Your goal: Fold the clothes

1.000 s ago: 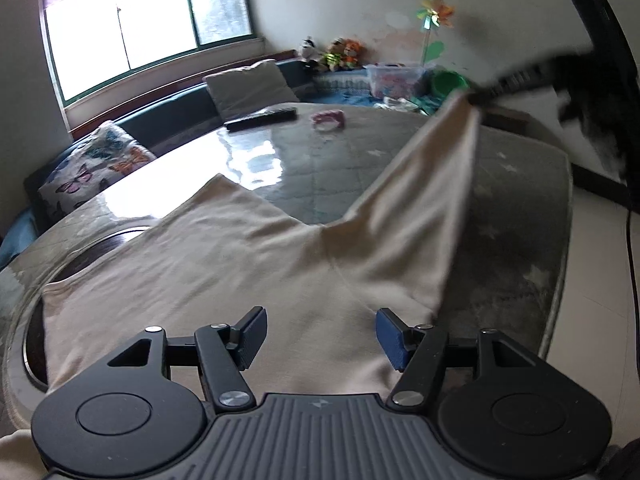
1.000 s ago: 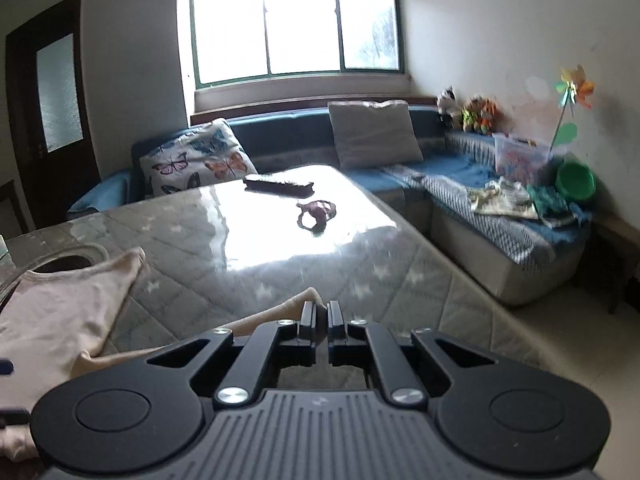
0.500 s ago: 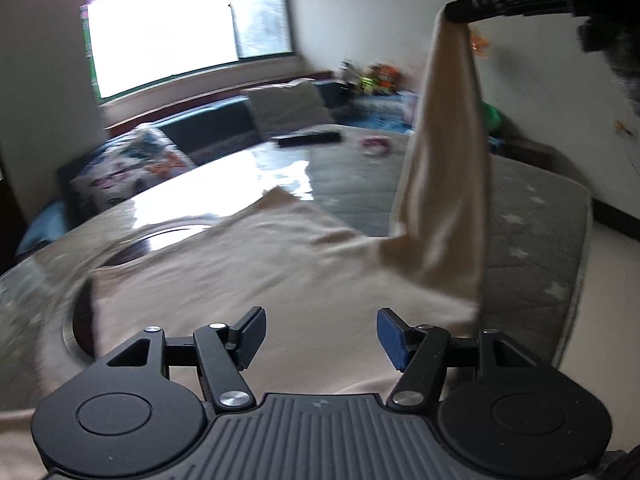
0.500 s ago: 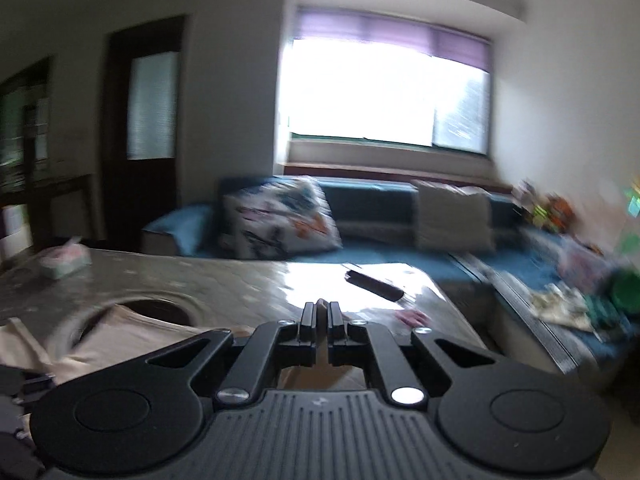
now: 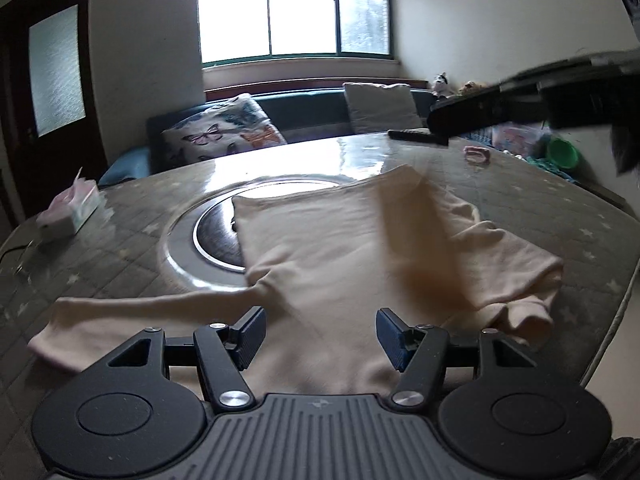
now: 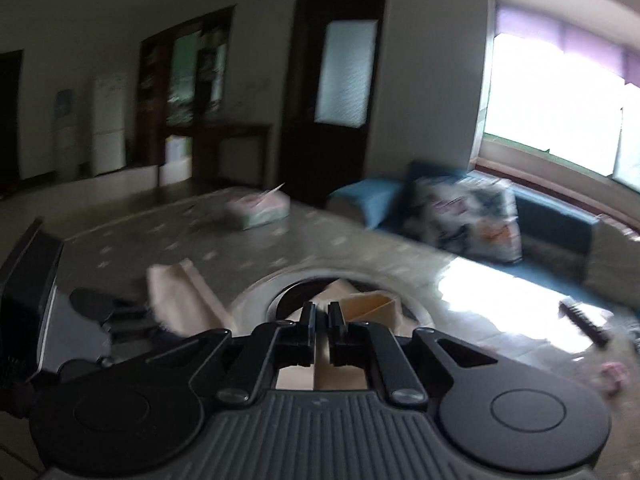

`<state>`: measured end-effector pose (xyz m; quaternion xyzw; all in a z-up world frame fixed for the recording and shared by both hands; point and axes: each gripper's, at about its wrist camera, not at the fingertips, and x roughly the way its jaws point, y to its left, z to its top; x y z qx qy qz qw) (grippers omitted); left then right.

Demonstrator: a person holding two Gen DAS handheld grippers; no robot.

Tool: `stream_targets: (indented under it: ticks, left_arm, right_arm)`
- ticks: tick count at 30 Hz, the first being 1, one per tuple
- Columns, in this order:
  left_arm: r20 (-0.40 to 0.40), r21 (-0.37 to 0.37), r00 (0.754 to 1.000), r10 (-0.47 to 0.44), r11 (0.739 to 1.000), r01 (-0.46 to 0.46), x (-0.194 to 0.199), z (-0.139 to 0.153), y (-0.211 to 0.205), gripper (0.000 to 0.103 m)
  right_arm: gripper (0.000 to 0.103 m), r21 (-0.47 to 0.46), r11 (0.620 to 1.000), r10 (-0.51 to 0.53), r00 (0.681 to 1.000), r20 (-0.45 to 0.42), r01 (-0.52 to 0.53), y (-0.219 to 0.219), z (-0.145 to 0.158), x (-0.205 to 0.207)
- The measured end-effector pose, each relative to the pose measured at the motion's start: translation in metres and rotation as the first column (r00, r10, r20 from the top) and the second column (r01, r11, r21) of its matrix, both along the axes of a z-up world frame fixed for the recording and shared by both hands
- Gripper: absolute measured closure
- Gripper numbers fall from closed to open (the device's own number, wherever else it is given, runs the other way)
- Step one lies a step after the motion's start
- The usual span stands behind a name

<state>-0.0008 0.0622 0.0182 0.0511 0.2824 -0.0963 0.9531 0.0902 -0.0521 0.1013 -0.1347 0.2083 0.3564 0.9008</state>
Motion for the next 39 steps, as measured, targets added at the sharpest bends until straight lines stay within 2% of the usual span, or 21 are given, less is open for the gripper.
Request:
stream_targets:
  ticks: [4, 9, 15, 17, 22, 28, 31, 33, 39]
  left_arm:
    - [0.0, -0.006, 1.0, 0.012, 1.0, -0.012, -0.004, 0.001, 0.004, 0.04]
    - [0.001, -0.007, 1.0, 0.0, 1.0, 0.0, -0.005, 0.003, 0.0, 0.042]
    - [0.014, -0.02, 0.998, -0.061, 0.998, 0.062, 0.006, 0.009, -0.014, 0.059]
    - [0.012, -0.022, 0.997, -0.081, 0.996, 0.081, 0.011, 0.01, -0.02, 0.06]
    - [-0.023, -0.01, 0.993, -0.114, 0.993, 0.114, 0.023, 0.002, -0.029, 0.064]
    - [-0.055, -0.013, 0.992, -0.117, 0.993, 0.116, 0.034, -0.003, -0.029, 0.066]
    - [-0.057, -0.019, 0.991, -0.118, 0.993, 0.118, 0.04, -0.003, -0.031, 0.066]
    - [-0.063, -0.021, 0.991, -0.119, 0.993, 0.118, 0.043, -0.005, -0.031, 0.07]
    - [-0.1, -0.013, 0.991, -0.084, 0.996, 0.083, 0.049, -0.013, -0.023, 0.07]
  right_arm:
    - [0.091, -0.025, 1.0, 0.016, 1.0, -0.012, -0.016, 0.002, -0.003, -0.001]
    - [0.088, -0.108, 0.993, -0.052, 0.998, -0.023, 0.05, -0.029, -0.009, 0.001]
    - [0.088, -0.195, 0.978, -0.108, 0.981, -0.159, 0.076, -0.063, -0.051, 0.013]
    - [0.088, -0.207, 0.975, -0.12, 0.974, -0.194, 0.079, -0.069, -0.064, 0.015]
    - [0.088, -0.202, 0.974, -0.158, 0.949, -0.274, 0.104, -0.088, -0.098, 0.016]
    - [0.086, -0.17, 0.98, -0.145, 0.956, -0.253, 0.104, -0.096, -0.086, 0.017]
    - [0.086, -0.128, 0.982, -0.168, 0.958, -0.231, 0.141, -0.095, -0.08, 0.036]
    - [0.086, -0.106, 0.981, -0.183, 0.954, -0.237, 0.162, -0.094, -0.083, 0.047]
    - [0.087, -0.099, 0.97, -0.242, 0.933, -0.266, 0.223, -0.097, -0.101, 0.067]
